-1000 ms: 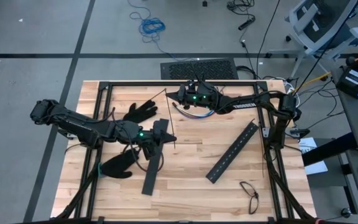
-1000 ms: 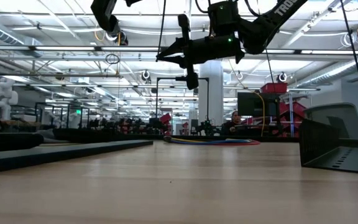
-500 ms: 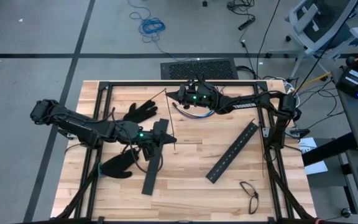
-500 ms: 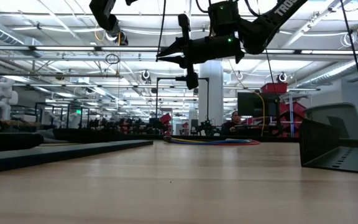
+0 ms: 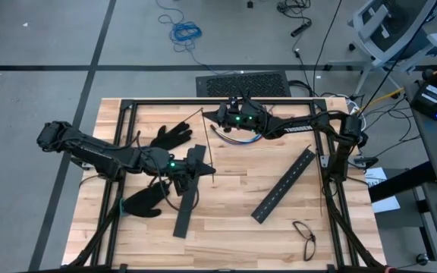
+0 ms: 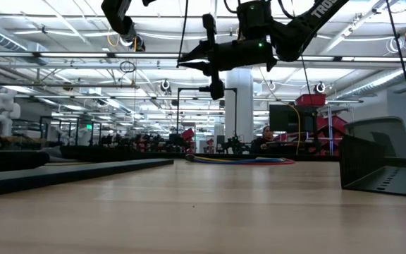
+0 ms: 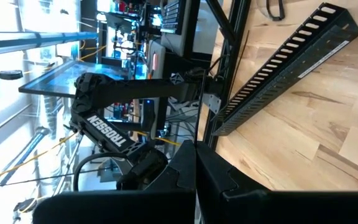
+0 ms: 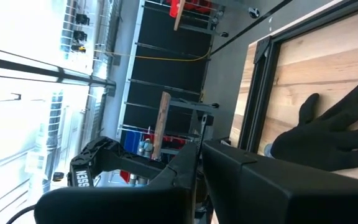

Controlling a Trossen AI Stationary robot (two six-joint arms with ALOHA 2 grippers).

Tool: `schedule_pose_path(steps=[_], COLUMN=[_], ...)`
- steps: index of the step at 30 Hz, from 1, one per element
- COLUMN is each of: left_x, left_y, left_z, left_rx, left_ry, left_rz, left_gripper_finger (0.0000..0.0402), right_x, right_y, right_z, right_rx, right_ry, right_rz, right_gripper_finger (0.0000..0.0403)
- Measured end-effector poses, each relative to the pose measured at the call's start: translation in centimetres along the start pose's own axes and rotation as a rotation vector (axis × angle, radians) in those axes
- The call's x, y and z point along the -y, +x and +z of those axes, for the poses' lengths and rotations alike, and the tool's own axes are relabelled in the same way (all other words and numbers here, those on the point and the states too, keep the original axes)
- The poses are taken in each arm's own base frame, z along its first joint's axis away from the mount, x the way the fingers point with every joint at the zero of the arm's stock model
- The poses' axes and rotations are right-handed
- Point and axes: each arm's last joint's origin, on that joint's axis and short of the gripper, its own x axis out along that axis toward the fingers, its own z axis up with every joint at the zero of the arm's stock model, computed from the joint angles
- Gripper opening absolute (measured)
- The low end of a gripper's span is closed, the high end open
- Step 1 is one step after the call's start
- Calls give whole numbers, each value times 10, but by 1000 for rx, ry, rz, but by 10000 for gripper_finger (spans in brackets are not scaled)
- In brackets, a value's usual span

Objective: Ziptie cables

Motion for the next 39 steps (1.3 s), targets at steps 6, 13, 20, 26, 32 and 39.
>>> schedule_pose_path(steps=[6,13,20,26,32,39], left_x=[0,0,-8,-24,-39,-56], left_y=[0,0,-1,-7,-25,-49], left_z=[0,-2,-18,-28,-34,-42], left_rx=[0,2,-2,50,154,290], left_ry=[0,-121,-464,-892,-1240,-1799], left_rz=[0,-1,30,150,172,184], left_gripper_finger=[0,0,0,0,0,0], right_x=[-1,-1,-1,3,4,-4], right_y=[0,0,0,0,-1,-2], right_z=[-3,-4,-4,-3,5,12], right_rx=[-13,-12,-9,-17,-18,30], right_ry=[-17,-47,-132,-264,-409,-689], right_rz=[3,3,6,-28,-29,41], right_gripper_finger=[22,3,1,1,0,0])
